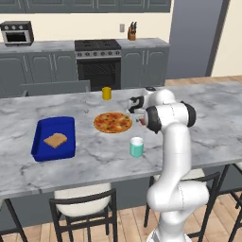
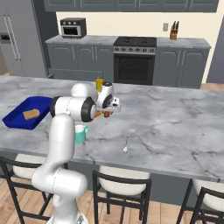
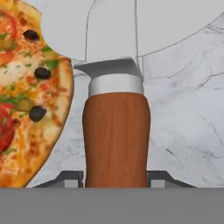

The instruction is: Take the pizza cutter from the drawer on the left and place it on the dining counter for cutting.

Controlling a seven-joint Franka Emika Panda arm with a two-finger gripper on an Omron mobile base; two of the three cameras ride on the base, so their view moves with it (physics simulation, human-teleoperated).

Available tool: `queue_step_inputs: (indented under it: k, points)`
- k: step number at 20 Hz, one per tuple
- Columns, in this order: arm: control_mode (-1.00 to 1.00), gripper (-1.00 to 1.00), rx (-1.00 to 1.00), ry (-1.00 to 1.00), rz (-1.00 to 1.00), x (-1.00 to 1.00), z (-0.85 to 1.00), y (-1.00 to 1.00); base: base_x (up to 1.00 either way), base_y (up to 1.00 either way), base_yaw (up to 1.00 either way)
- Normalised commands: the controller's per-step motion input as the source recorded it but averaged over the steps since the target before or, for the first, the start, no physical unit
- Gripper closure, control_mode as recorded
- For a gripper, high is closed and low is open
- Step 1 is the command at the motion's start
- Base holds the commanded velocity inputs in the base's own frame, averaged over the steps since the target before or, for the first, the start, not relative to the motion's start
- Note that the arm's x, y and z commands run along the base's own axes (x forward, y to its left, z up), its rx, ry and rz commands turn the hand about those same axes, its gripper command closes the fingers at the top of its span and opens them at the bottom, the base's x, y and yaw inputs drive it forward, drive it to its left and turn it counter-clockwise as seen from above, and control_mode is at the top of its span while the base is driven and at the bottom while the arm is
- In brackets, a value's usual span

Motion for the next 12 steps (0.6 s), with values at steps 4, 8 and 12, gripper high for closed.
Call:
queue_step_inputs:
  k: [4,8,12]
  points:
    - [-1.0,1.0,0.0,0.18,0.01,0.16,-0.03,0.0,0.0,0.0,0.0]
    - [-1.0,1.0,0.0,0.09,0.01,0.18,-0.08,0.0,0.0,0.0,0.0]
    - [-1.0,1.0,0.0,0.0,0.0,0.1,-0.17,0.0,0.0,0.0,0.0]
